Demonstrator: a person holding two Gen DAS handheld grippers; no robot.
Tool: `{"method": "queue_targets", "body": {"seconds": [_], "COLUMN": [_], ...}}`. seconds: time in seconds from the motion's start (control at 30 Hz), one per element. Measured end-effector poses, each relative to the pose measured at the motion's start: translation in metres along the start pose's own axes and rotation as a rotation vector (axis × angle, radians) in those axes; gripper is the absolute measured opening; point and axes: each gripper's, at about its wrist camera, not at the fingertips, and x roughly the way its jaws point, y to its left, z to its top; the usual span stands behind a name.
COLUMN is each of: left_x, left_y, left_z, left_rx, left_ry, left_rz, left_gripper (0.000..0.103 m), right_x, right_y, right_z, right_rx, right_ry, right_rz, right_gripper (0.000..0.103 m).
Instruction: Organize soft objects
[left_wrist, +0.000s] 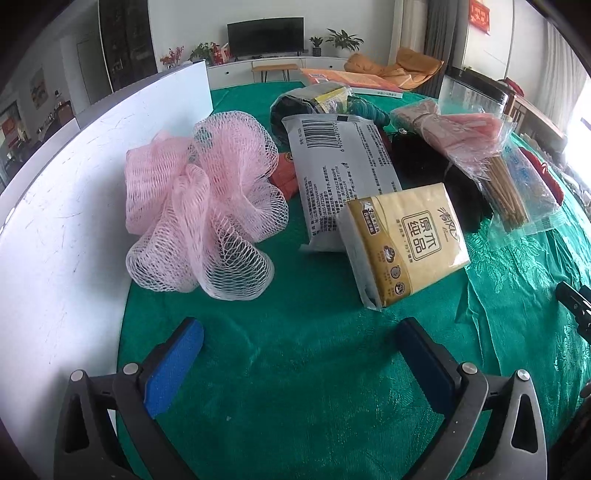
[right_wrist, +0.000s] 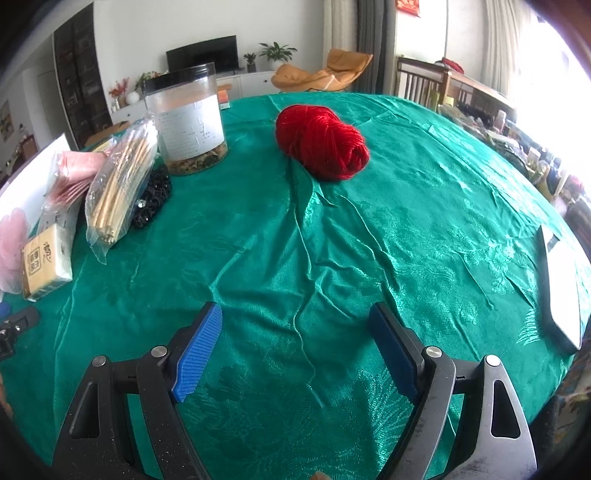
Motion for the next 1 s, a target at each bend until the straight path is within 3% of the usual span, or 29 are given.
{"method": "queue_targets", "body": {"seconds": [1.0], "left_x": [-0.0013], "left_y": [-0.0002], "left_z": [-0.0025], "left_rx": [0.0], "left_ry": [-0.002], "left_rz": [0.001], "left_gripper": [0.103], "right_x": [-0.0014], "right_y": [0.0036], "right_z": [-0.0023], "right_rx": [0.004], "right_ry": [-0.014], "right_rz": [-0.009], "right_gripper": [0.086]}}
